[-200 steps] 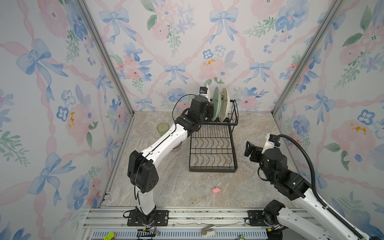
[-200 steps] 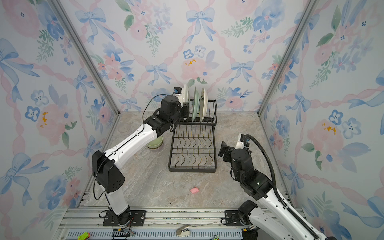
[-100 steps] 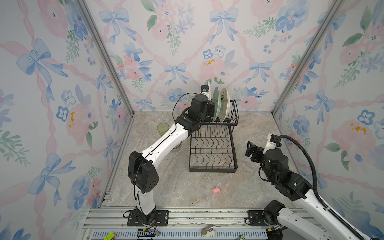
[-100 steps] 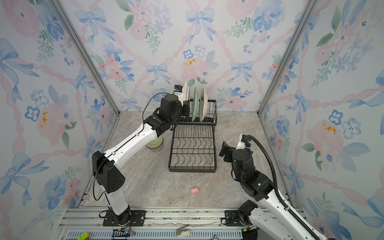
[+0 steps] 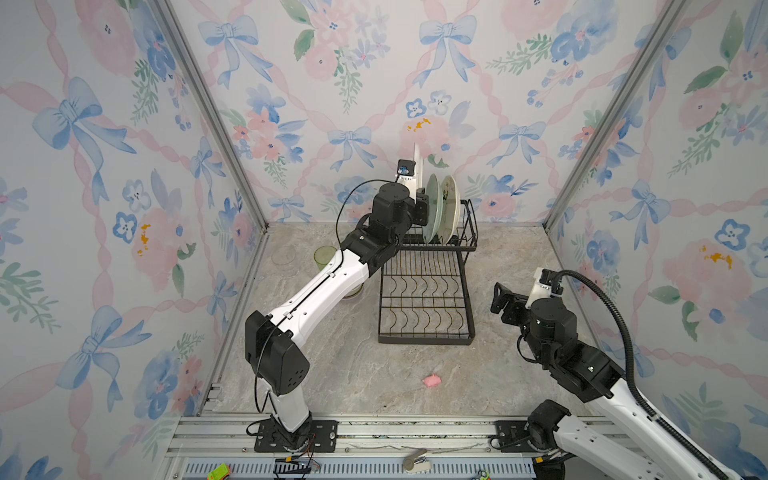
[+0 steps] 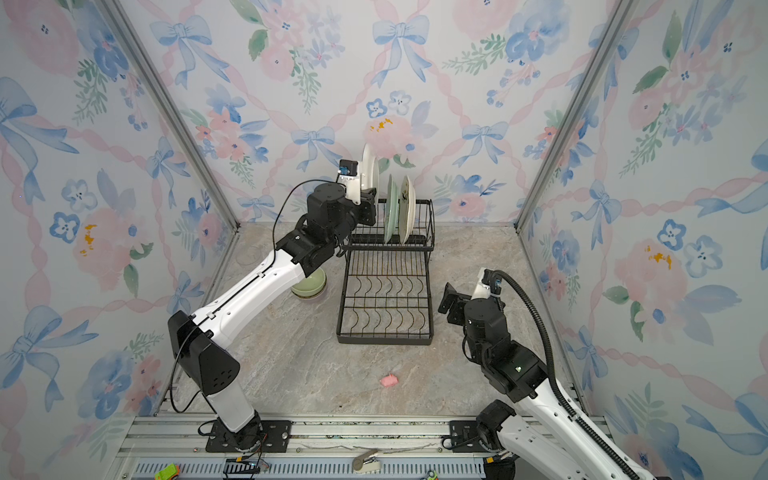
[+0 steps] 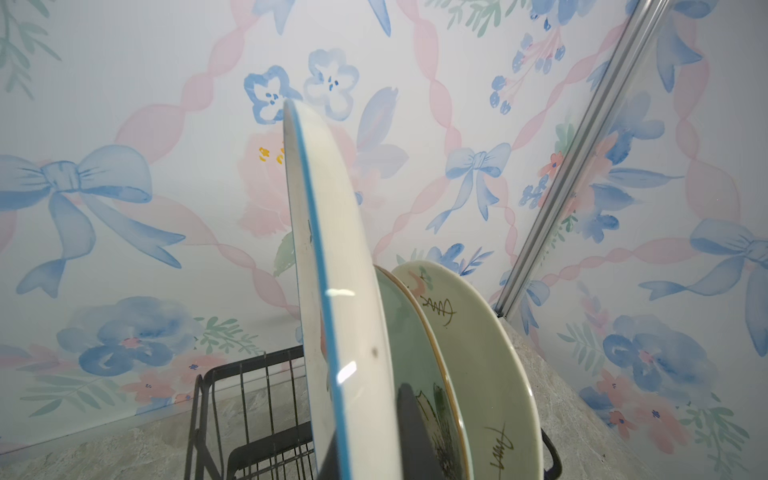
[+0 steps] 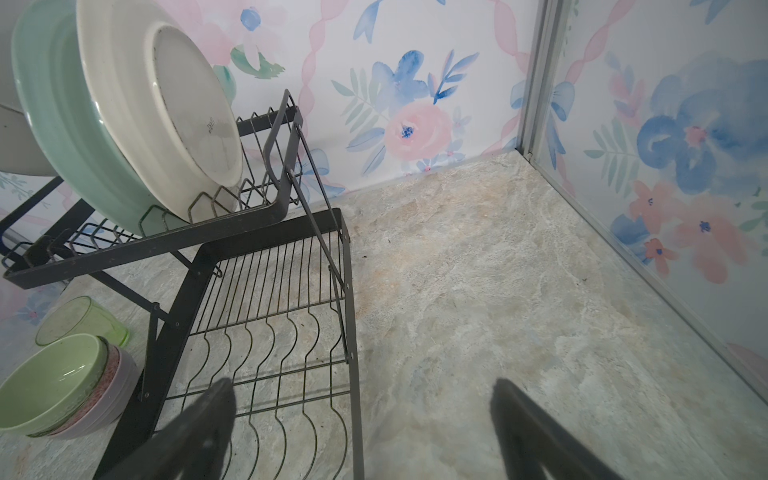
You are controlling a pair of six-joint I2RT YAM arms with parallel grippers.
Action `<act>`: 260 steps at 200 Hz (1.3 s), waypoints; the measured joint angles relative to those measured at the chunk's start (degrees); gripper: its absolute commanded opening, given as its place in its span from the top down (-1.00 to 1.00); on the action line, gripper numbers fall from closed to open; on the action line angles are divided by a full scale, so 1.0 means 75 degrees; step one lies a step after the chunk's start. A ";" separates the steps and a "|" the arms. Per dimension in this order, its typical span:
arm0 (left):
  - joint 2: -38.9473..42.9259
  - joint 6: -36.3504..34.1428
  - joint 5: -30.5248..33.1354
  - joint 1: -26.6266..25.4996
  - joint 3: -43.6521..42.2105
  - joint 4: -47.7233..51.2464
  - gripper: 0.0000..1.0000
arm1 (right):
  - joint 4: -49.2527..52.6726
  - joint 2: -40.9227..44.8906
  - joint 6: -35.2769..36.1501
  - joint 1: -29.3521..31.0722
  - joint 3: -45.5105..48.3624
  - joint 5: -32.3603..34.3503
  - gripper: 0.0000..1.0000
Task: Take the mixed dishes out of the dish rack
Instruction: 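Pull the plate up out of the rack toward the robot with the left gripper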
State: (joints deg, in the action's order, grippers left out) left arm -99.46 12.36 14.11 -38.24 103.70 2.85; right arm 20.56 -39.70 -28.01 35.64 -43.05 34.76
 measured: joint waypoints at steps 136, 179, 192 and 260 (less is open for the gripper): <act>0.3657 0.0099 -0.0291 -0.0504 -0.3754 -0.0612 1.00 | 0.0061 -0.0880 -0.0216 0.0047 -0.0525 -0.0446 -0.94; 0.4887 0.0236 -0.0376 -0.0504 -0.4983 -0.0659 1.00 | 0.0058 -0.1145 -0.0356 0.0516 -0.0833 -0.0522 -0.94; 0.5292 0.0271 -0.0373 -0.0504 -0.5353 -0.0618 1.00 | 0.0058 -0.1262 -0.0393 0.0705 -0.0956 -0.0519 -0.94; 0.7286 0.0574 -0.0376 -0.0504 -0.6828 -0.0052 1.00 | 0.0000 -0.1897 -0.0787 0.1539 -0.1332 -0.0522 -0.94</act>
State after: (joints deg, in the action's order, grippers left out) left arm -44.82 16.67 11.29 -42.02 52.49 2.46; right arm 20.56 -53.93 -33.91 47.18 -53.04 30.85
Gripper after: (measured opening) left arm 0.098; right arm 0.969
